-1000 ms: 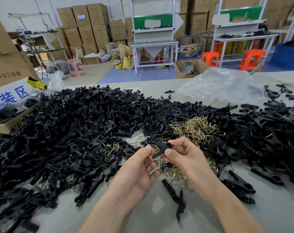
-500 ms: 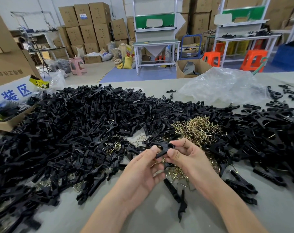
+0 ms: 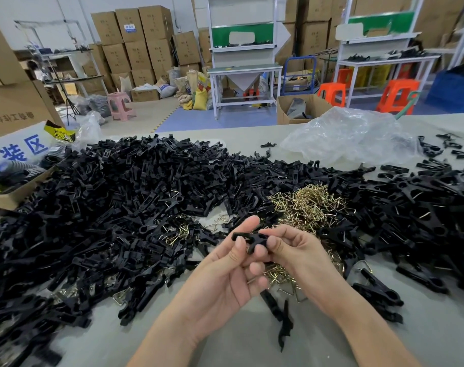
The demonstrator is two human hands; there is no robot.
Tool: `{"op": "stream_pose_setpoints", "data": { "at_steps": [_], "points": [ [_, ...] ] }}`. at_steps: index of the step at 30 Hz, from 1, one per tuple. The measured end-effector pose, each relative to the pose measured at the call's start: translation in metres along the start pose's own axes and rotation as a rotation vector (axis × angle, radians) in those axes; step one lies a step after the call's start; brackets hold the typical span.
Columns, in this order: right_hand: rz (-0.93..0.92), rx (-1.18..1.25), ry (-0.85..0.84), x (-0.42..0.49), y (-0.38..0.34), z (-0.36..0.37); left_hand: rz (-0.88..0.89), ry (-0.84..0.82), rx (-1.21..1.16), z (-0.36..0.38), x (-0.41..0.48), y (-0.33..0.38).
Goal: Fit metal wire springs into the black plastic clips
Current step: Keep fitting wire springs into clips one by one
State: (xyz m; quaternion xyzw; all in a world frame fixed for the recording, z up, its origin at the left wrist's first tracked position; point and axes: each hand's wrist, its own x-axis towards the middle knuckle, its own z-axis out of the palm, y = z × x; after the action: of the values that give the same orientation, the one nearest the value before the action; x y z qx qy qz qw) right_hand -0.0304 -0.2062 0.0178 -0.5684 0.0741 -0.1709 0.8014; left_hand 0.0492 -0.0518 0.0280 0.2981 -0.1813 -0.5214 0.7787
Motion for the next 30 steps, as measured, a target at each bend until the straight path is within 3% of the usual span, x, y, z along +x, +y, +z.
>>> {"op": "stream_pose_setpoints", "data": {
  "at_steps": [16, 22, 27, 30],
  "points": [
    [-0.013, -0.108, 0.025, 0.004, 0.005, -0.003, 0.006, 0.237, -0.103, 0.002, 0.007, -0.007],
    [-0.036, -0.134, 0.052, 0.005, 0.005, -0.002, -0.012, 0.171, -0.104, -0.001, 0.009, -0.002],
    [-0.072, -0.253, -0.135, -0.001, -0.001, -0.001, 0.007, 0.171, 0.027, -0.002, 0.009, -0.001],
    [-0.073, -0.301, -0.048, -0.004, -0.002, -0.003, 0.008, 0.24, 0.139, -0.002, 0.011, -0.002]
  ]
}}
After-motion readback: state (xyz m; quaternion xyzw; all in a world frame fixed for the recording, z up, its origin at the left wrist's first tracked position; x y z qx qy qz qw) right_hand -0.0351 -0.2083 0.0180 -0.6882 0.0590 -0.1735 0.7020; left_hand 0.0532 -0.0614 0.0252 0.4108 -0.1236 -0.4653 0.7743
